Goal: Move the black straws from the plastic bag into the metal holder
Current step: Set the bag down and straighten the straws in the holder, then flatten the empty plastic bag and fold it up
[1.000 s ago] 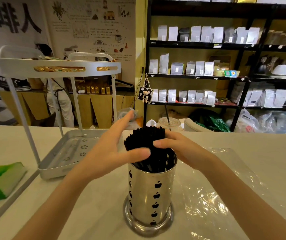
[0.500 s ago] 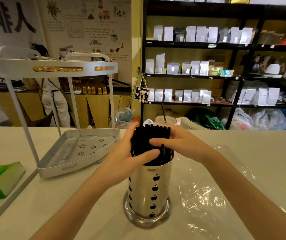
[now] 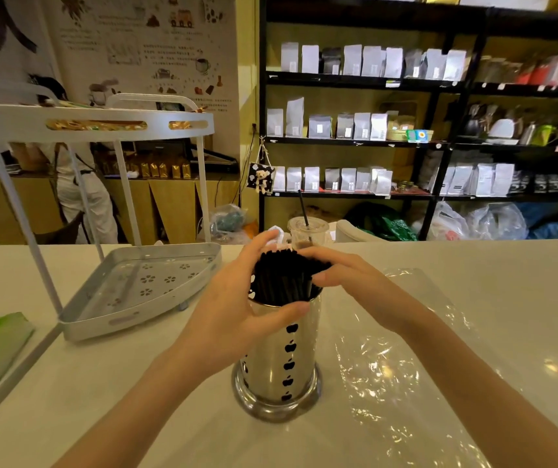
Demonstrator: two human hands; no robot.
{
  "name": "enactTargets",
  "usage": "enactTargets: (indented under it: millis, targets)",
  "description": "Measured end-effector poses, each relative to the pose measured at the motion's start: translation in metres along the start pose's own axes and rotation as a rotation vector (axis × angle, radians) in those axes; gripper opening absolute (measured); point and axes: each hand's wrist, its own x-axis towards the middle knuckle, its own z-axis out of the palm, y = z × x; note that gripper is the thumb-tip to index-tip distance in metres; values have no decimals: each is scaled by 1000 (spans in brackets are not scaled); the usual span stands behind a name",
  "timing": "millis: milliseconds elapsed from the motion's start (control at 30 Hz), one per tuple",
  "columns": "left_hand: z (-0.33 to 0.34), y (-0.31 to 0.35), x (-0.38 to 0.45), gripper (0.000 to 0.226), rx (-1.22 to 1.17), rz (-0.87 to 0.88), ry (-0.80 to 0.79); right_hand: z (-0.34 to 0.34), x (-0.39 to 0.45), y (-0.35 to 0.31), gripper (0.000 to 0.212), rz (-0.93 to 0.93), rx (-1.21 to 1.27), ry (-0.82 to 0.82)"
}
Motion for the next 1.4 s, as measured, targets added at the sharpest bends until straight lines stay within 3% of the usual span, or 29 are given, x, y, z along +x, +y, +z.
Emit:
enactTargets:
  millis: [100, 233, 400, 500, 633, 800, 1000, 1133, 1267, 1400]
  targets:
    - [-2, 5, -1, 86, -13, 9, 41, 2, -2, 2, 31, -4, 14, 63]
    - [-1, 16, 2, 80, 82, 39, 120, -5, -8, 6, 49, 38, -3, 207]
    - [21, 43, 7, 55, 213, 400, 331, -28, -30, 14, 32, 40, -18, 397]
    - [55, 55, 8, 35, 102, 584, 270, -50, -47, 32, 24, 88, -78, 564]
    - [109, 44, 12, 30, -36, 307, -148, -78, -75, 80, 18, 258, -224, 754]
    - [163, -7, 21, 40, 115, 31, -244, -100, -110, 141, 25, 518, -502, 786]
    - [187, -30, 24, 58, 453, -347, -564, -109, -125, 178, 42, 865, -832, 663]
    - [194, -35, 24, 60, 539, -488, -557, -106, -123, 186, 50, 919, -894, 653]
    - [197, -36, 27, 50, 562, -360, -472, -110, -119, 183, 42, 932, -770, 697]
    - [195, -36, 33, 59, 231, -414, -317, -110, -120, 180, 40, 865, -611, 833]
